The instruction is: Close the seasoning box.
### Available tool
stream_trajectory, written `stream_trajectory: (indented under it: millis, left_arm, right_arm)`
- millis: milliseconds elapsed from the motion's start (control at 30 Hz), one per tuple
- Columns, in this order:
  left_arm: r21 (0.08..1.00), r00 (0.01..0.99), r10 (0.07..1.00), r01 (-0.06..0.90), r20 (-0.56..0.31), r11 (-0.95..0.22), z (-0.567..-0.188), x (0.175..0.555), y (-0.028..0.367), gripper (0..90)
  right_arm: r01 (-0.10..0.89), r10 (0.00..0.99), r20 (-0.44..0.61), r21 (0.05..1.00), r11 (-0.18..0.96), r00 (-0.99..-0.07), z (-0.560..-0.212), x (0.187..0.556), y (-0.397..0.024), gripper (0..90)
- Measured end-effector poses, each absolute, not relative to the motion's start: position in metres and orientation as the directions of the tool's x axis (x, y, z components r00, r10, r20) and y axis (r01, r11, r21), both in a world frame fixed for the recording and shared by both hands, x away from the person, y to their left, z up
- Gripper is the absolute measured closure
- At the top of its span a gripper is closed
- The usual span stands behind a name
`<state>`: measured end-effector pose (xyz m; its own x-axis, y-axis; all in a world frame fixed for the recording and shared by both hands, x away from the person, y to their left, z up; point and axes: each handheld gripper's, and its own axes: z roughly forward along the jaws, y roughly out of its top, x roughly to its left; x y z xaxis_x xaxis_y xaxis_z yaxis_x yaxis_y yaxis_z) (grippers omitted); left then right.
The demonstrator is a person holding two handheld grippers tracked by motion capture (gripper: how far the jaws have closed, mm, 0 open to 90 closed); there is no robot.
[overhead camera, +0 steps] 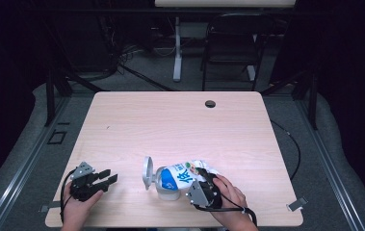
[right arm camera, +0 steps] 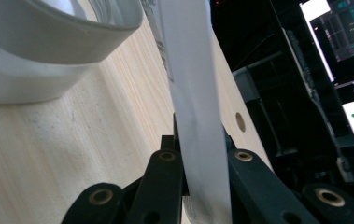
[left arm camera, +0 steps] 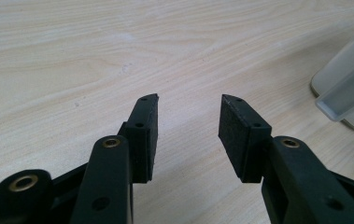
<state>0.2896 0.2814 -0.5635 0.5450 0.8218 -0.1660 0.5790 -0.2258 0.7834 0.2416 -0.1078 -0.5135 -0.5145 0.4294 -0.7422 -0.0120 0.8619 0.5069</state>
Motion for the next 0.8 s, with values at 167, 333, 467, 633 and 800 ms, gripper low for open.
stream_trajectory:
  millis: [167,333,467,633,800]
  left_arm:
    - [0.779,0.544,0.823,0.584,-0.166,-0.229,-0.5650,0.2898,0.2810,58.1]
    - [0.779,0.543,0.823,0.584,-0.165,-0.229,-0.5651,0.2896,0.2810,58.1]
    - [0.777,0.545,0.822,0.585,-0.165,-0.232,-0.5650,0.2893,0.2805,58.1]
    - [0.778,0.542,0.824,0.585,-0.165,-0.229,-0.5660,0.2891,0.2801,58.1]
    - [0.773,0.544,0.823,0.589,-0.164,-0.236,-0.5649,0.2887,0.2815,58.1]
  right_arm:
    - [-0.001,0.482,-0.703,0.566,0.824,-0.523,-0.5125,0.2396,-0.1101,87.8]
    - [0.001,0.525,-0.662,0.621,0.784,-0.535,-0.5134,0.2388,-0.1101,87.8]
    - [0.002,0.549,-0.634,0.653,0.757,-0.544,-0.5127,0.2379,-0.1102,87.8]
    - [0.013,0.588,-0.589,0.700,0.714,-0.555,-0.5143,0.2374,-0.1101,87.9]
    - [0.031,0.622,-0.542,0.740,0.672,-0.566,-0.5185,0.2371,-0.1094,88.0]
